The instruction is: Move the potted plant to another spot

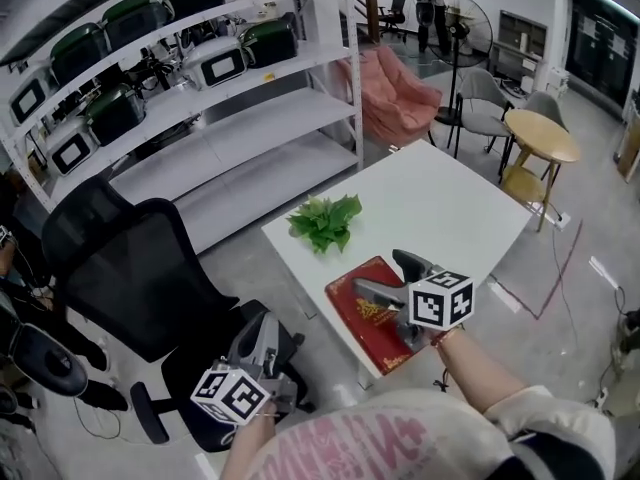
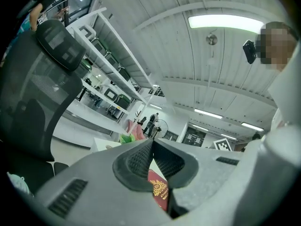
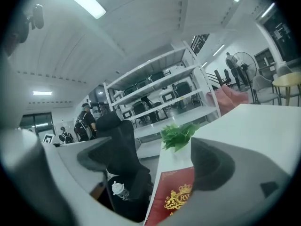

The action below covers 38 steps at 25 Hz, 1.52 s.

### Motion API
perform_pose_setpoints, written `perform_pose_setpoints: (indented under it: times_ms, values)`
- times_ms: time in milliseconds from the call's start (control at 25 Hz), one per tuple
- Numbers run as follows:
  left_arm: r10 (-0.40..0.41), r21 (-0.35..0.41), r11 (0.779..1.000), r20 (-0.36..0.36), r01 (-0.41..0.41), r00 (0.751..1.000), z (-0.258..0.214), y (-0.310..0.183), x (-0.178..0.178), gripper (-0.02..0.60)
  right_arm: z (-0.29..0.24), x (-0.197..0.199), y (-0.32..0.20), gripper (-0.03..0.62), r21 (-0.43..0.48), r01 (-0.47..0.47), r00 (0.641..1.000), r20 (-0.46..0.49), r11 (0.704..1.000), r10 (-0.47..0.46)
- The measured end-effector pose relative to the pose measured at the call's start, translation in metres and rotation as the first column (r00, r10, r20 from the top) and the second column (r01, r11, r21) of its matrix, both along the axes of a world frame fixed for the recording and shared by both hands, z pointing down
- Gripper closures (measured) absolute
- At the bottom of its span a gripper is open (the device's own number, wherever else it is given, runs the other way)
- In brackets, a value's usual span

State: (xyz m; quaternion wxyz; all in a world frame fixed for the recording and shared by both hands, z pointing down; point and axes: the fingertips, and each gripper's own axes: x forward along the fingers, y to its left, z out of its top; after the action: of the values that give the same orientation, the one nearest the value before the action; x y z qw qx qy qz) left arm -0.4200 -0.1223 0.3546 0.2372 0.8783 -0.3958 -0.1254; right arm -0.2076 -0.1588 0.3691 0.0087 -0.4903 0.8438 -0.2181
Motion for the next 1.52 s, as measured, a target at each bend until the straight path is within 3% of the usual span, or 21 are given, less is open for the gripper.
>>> perform_pose_setpoints:
  times_ms: [80, 200, 560, 1160, 1520]
  values:
    - [-0.013, 0.005, 1.0, 0.008, 0.013, 1.0, -0.004, 0.005, 0.004, 0.578, -0.01, 0.003, 0.005, 0.092, 0.031, -0.005, 1.0, 0.027, 1.0, 0.005]
    - [-0.039, 0.001, 0.999, 0.005, 0.039, 0.999, -0.007, 0.015, 0.014, 0.578, -0.021, 0.009, 0.014, 0.235, 0.063, 0.002, 0.998, 0.067, 0.998, -0.006]
    - [-0.063, 0.005, 0.998, -0.01, 0.063, 0.998, -0.021, 0.059, 0.063, 0.578, -0.042, 0.035, 0.056, 0.36, 0.086, 0.06, 0.986, 0.147, 0.995, -0.072]
    - [-0.068, 0.003, 0.998, -0.024, 0.068, 0.997, -0.015, 0.155, 0.143, 0.578, -0.047, 0.088, 0.158, 0.509, 0.113, 0.131, 0.972, 0.182, 0.985, -0.15]
    - [-0.067, 0.003, 0.998, 0.013, 0.067, 0.998, -0.001, 0.198, 0.171, 0.578, -0.02, 0.1, 0.199, 0.545, 0.076, 0.164, 0.975, 0.136, 0.983, -0.174]
